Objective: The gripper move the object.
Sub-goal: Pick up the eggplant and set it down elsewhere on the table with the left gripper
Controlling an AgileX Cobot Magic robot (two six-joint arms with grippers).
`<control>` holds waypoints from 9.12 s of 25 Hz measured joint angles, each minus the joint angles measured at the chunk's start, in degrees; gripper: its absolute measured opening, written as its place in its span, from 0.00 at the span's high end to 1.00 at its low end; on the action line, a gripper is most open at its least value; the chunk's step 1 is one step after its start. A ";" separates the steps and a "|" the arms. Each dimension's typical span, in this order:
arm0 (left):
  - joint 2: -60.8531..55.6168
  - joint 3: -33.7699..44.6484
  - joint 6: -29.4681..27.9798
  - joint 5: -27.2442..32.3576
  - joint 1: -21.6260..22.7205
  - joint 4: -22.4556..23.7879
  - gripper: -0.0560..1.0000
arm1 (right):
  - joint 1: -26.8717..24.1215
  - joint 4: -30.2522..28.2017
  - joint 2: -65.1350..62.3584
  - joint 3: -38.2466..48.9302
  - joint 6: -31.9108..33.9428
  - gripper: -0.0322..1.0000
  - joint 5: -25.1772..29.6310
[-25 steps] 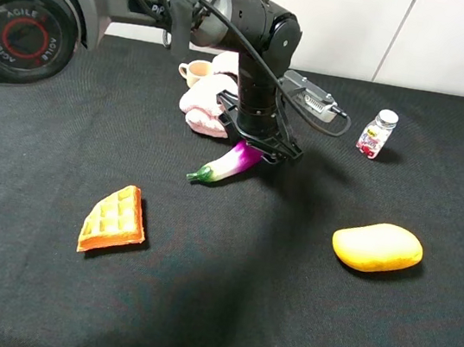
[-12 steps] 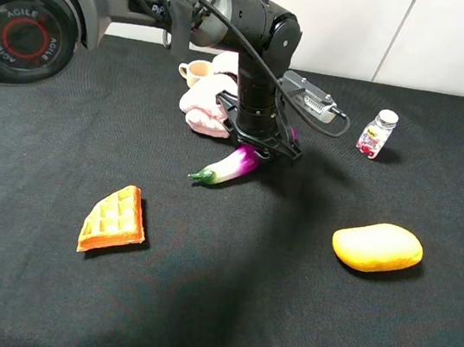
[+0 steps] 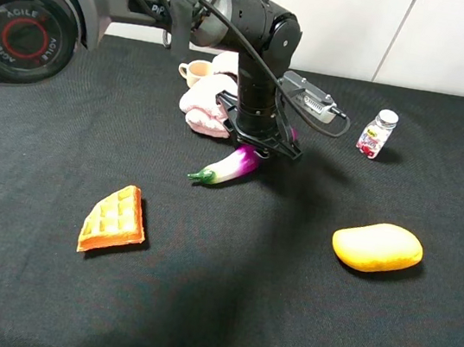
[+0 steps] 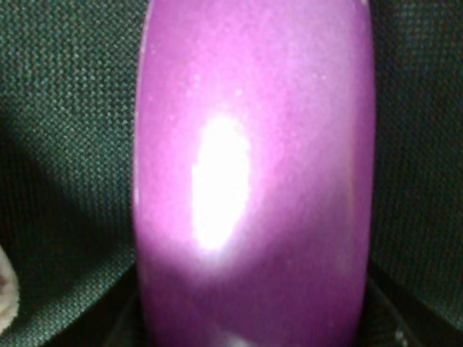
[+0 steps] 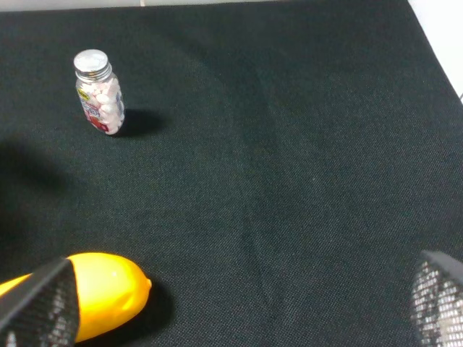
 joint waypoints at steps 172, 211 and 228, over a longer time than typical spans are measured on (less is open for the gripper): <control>-40.65 60.75 -5.45 -13.42 19.98 4.50 0.43 | 0.00 0.05 0.00 0.00 0.00 0.30 0.00; -38.57 65.21 -5.06 -21.99 19.98 3.41 0.43 | 0.00 0.05 0.00 0.00 0.00 0.30 0.00; -38.57 67.92 -4.97 -25.60 19.98 3.41 0.43 | 0.00 0.05 0.00 0.00 0.00 0.30 0.00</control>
